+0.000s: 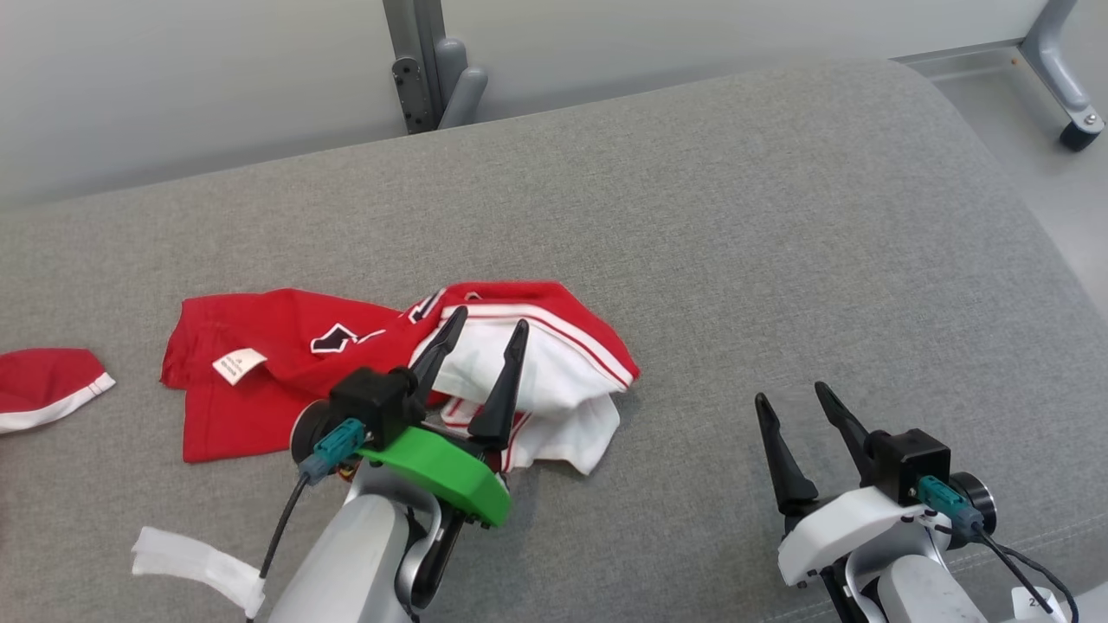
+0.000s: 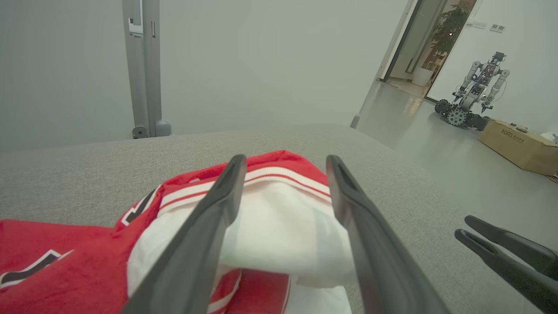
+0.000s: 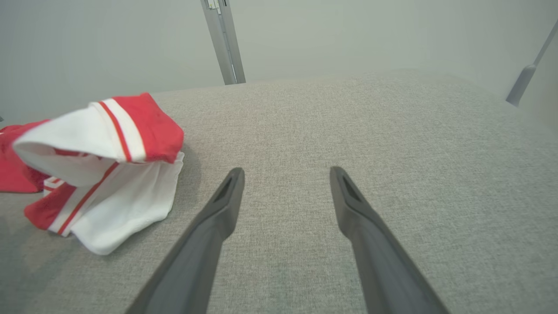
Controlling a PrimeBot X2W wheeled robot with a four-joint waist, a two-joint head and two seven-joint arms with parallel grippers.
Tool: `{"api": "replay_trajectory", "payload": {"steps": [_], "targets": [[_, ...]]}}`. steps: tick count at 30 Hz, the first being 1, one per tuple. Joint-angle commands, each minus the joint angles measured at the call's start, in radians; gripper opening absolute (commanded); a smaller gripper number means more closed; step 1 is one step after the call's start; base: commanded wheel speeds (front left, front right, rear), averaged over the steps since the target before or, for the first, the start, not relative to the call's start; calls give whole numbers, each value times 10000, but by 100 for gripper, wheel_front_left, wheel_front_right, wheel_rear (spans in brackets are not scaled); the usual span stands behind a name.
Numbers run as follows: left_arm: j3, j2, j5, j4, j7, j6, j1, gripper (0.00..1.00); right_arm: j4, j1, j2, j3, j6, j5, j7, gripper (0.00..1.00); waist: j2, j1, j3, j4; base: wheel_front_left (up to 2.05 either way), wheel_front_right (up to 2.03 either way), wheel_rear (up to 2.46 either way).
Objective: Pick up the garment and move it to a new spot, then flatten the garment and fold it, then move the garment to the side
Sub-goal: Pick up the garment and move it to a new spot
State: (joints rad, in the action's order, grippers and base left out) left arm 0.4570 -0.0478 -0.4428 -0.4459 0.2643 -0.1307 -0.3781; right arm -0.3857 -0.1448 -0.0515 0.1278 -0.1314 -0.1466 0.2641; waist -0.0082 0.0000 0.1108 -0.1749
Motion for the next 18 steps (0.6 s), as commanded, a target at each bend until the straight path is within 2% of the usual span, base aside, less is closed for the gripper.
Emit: {"api": "replay_trajectory", "payload": {"steps": [1, 11, 18], "targets": [[-181, -52, 169, 75, 3, 49, 282, 100, 48, 165, -7, -38, 13, -23, 4, 100, 82, 0, -169, -52, 0, 0, 0], [-2398, -47, 1795, 939, 2, 702, 2247, 100, 202, 477, -4, 39, 14, -236, 4, 100, 82, 0, -900, 797, 0, 0, 0], [-3898, -44, 2479, 1359, 2, 868, 3675, 100, 146, 624, -5, 388, 14, -282, 4, 100, 82, 0, -1109, 1123, 0, 0, 0]]}}
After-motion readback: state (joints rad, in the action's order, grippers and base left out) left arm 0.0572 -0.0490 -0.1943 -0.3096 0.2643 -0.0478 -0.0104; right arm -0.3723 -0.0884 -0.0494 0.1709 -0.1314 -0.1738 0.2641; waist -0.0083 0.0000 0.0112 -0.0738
